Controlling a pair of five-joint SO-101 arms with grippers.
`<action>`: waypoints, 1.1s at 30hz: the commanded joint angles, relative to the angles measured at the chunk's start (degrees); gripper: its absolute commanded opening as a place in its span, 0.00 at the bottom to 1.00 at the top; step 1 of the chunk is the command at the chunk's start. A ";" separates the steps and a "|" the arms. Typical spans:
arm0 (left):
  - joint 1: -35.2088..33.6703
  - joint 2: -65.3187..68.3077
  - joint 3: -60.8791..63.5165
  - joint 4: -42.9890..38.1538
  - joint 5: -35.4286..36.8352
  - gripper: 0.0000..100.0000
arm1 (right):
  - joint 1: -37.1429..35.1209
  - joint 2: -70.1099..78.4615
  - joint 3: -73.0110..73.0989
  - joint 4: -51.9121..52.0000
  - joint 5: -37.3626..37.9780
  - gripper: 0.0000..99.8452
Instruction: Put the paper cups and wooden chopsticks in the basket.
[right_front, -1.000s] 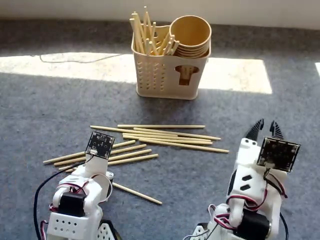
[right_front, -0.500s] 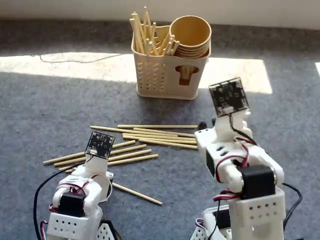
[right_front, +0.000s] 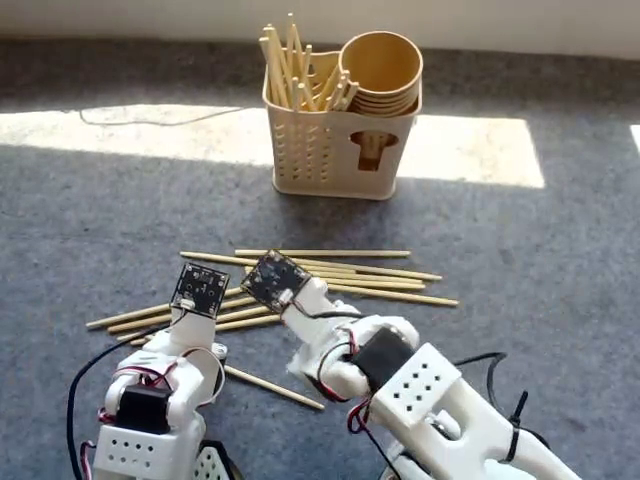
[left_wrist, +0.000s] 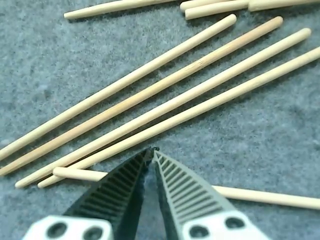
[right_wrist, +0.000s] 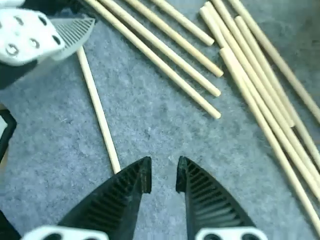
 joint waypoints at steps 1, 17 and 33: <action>-0.04 -0.57 1.19 0.35 -0.18 0.01 | -2.07 0.22 8.40 -7.08 0.44 0.10; -0.04 -0.57 1.19 0.35 -0.18 0.01 | -9.10 0.31 14.29 -7.16 0.53 0.10; -0.04 -0.57 1.19 0.35 -0.18 0.01 | -8.84 0.40 17.01 -6.99 7.03 0.10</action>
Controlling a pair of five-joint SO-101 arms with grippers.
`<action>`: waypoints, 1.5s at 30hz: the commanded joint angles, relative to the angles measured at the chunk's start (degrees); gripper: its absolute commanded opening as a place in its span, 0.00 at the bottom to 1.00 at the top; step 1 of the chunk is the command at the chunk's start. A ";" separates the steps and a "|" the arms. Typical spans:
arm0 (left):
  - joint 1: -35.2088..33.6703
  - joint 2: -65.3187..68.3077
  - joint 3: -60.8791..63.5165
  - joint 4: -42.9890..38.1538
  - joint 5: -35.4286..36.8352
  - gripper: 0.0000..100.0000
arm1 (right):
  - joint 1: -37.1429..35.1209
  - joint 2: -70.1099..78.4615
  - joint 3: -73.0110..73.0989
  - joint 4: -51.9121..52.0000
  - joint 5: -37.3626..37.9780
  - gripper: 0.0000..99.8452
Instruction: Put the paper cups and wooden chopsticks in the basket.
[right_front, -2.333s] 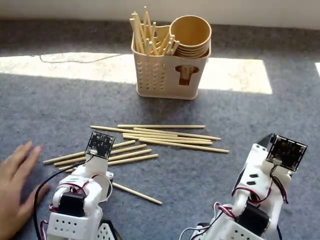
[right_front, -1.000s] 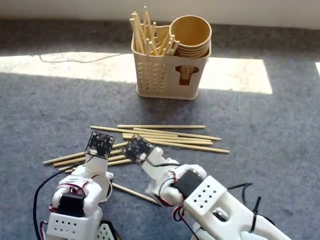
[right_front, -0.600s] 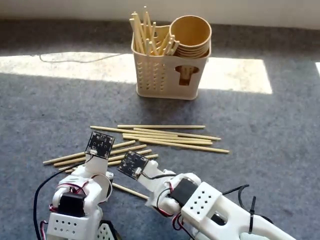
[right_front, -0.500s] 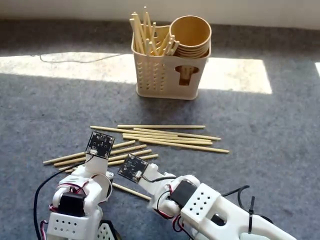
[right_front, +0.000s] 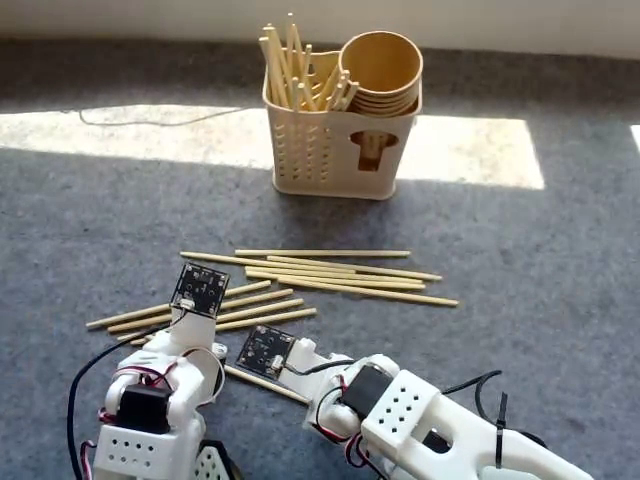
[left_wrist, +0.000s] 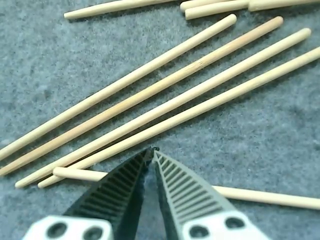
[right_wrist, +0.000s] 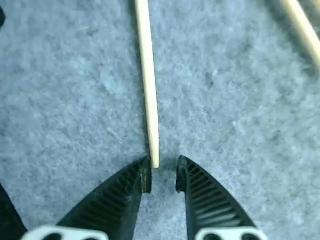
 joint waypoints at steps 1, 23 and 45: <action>-0.04 -0.57 1.19 0.35 -0.18 0.01 | -0.31 0.04 0.13 -1.10 2.20 0.10; -0.04 -0.57 1.19 0.35 -0.18 0.01 | -0.22 -0.13 -0.31 0.66 2.55 0.00; -0.57 -0.66 -6.02 0.53 -0.44 0.01 | 11.03 -0.57 -1.71 3.47 2.64 0.00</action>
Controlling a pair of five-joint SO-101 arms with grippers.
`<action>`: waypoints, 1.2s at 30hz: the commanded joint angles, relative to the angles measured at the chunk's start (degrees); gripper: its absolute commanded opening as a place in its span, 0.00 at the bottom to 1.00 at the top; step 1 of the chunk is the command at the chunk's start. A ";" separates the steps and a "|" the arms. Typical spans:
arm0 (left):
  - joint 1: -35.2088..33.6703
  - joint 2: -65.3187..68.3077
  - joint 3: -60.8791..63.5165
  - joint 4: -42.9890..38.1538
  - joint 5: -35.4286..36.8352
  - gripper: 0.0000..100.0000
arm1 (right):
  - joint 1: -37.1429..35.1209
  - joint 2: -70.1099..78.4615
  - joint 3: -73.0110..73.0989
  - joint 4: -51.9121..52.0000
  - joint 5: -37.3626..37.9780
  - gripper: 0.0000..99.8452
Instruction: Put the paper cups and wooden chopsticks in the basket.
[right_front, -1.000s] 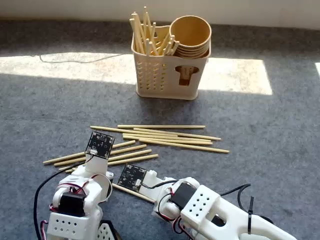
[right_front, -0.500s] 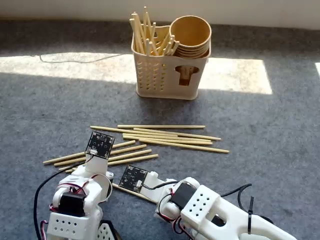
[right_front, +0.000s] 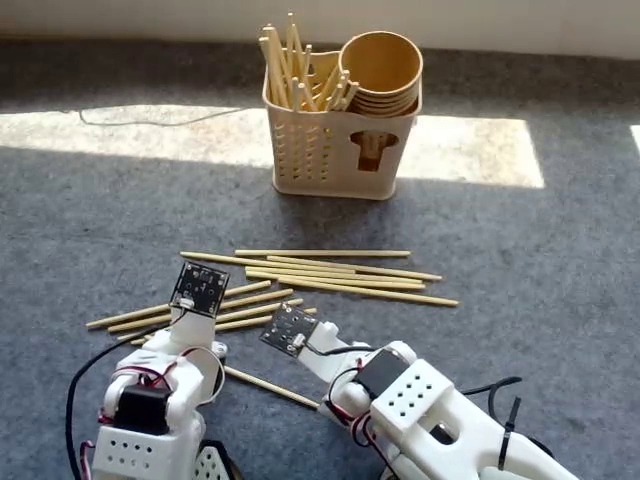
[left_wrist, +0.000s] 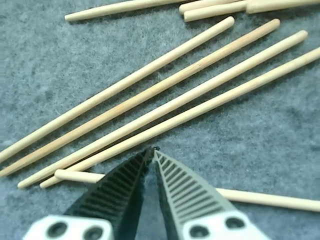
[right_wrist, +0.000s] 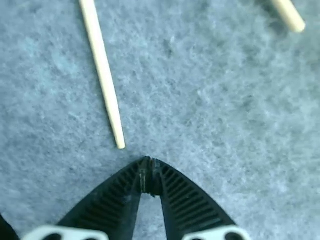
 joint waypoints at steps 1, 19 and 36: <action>-1.45 -0.66 -5.14 0.18 -0.44 0.01 | 1.19 -0.57 -2.51 0.48 0.62 0.00; -29.49 -0.22 -18.07 -8.79 -14.77 0.01 | 1.19 -0.57 -3.47 0.57 0.44 0.00; -46.90 -0.13 -12.00 -7.12 -10.64 0.09 | 0.84 0.13 -21.05 11.91 0.09 0.08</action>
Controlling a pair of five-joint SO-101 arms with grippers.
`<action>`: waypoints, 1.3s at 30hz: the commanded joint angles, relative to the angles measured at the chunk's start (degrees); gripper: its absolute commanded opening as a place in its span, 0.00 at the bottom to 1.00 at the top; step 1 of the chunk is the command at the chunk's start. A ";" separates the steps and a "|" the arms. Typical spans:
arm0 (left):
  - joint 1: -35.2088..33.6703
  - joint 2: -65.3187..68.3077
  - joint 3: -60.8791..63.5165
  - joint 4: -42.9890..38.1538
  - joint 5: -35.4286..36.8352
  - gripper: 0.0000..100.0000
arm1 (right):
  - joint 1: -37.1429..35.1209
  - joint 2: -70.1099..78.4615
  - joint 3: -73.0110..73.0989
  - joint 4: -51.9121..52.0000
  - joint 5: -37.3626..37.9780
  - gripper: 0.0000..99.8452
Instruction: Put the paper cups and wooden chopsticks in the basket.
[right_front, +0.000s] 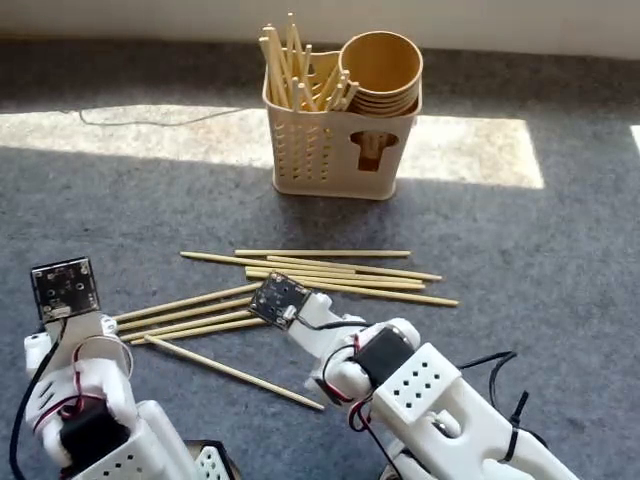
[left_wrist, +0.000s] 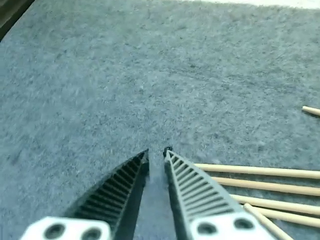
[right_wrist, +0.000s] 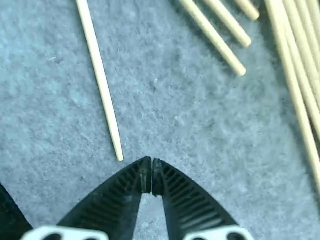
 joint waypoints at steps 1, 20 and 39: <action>-2.68 0.57 1.98 1.14 4.92 0.09 | 0.31 0.13 -5.49 1.36 0.09 0.09; -6.46 0.04 2.86 1.32 6.24 0.14 | -16.92 36.79 -30.02 -11.47 -7.21 0.10; -6.90 0.04 2.86 1.05 10.02 0.19 | -20.53 50.42 -34.77 -15.96 -7.38 0.09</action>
